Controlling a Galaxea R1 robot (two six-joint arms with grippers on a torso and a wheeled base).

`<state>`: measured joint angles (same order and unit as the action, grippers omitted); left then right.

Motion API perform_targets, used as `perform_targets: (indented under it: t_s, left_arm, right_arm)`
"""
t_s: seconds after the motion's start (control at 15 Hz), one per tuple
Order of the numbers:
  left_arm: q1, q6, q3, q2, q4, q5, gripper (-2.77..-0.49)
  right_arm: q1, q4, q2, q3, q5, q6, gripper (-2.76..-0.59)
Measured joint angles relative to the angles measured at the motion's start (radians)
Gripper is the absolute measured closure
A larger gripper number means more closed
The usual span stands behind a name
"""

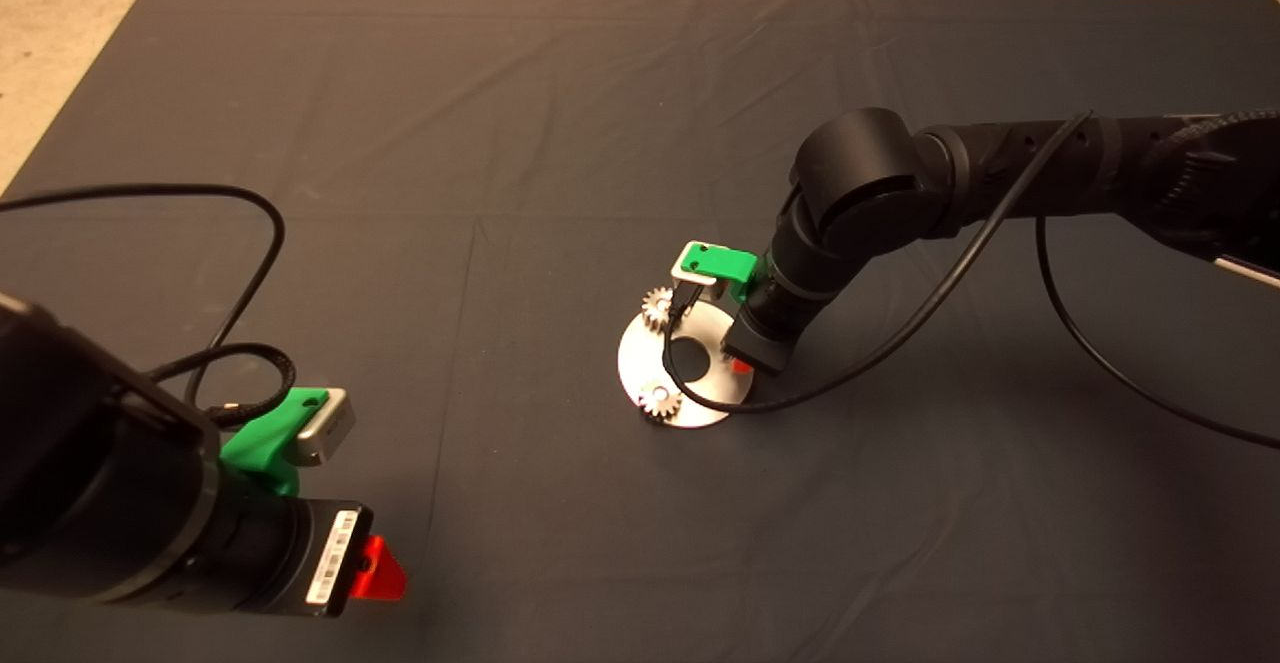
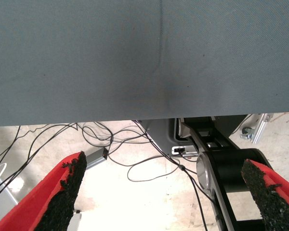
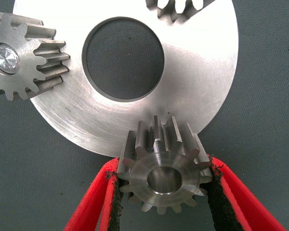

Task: Install three planetary gears onto the carrier pins

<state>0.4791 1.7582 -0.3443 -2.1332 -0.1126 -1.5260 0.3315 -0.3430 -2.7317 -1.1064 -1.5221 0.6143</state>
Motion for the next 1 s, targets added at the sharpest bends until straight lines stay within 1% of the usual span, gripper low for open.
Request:
perform_targets:
  t_s: [0.53, 1.0]
  left_arm:
    - [0.000, 0.000, 0.000, 0.000, 0.000, 0.000, -2.30]
    - [0.000, 0.000, 0.000, 0.000, 0.000, 0.000, -2.30]
  right_arm:
    - [-0.007, -0.016, -0.004, 0.008, -0.001, 0.000, -1.06]
    - [-0.007, -0.020, -0.002, 0.010, -0.001, 0.000, -1.07]
